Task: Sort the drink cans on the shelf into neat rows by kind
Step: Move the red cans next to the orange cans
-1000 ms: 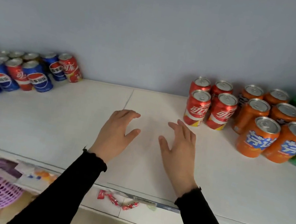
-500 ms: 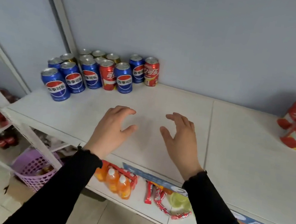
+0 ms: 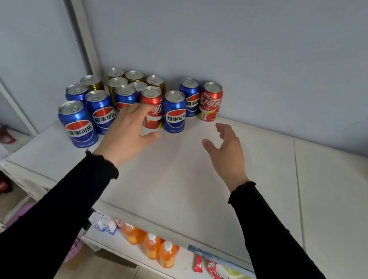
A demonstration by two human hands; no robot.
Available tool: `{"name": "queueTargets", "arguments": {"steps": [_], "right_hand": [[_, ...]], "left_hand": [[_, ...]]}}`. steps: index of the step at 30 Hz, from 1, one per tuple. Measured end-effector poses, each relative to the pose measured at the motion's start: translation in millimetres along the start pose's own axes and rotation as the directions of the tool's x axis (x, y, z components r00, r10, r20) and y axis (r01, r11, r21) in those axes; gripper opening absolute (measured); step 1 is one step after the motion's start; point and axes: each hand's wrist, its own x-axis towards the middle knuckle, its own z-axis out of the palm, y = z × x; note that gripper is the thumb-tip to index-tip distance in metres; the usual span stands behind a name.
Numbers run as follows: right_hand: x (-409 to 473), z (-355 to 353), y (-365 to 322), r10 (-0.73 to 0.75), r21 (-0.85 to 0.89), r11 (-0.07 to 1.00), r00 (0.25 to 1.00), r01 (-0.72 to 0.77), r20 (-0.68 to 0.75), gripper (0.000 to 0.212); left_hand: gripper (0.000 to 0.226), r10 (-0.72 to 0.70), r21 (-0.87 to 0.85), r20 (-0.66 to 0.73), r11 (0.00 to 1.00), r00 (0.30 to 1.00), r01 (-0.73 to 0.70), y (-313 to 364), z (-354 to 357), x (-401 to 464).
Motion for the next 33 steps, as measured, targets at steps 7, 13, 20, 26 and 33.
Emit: {"name": "queueTargets", "arguments": {"steps": [7, 13, 20, 26, 33], "right_hand": [[93, 31, 13, 0.128, 0.192, 0.975, 0.990, -0.115, -0.059, 0.072], [131, 57, 20, 0.197, 0.251, 0.954, 0.974, -0.163, -0.114, 0.072], [130, 68, 16, 0.252, 0.248, 0.947, 0.950, -0.203, -0.184, 0.066], [73, 46, 5, 0.299, 0.339, 0.918, 0.920, -0.206, -0.252, 0.057], [1, -6, 8, 0.350, 0.359, 0.906, 0.876, -0.225, -0.332, 0.052]], "left_hand": [[0.084, 0.069, 0.240, 0.060, 0.967, 0.996, -0.082, -24, -9, 78], [0.086, 0.085, 0.417, 0.287, 0.886, 0.954, -0.205, -39, -10, 122], [0.070, 0.154, 0.374, 0.339, 0.883, 0.928, -0.283, -46, -18, 127], [0.070, 0.279, 0.314, 0.299, 0.874, 0.913, -0.370, -39, -34, 107], [0.071, 0.412, 0.046, 0.288, 0.895, 0.864, -0.443, 12, -25, 83]]}}
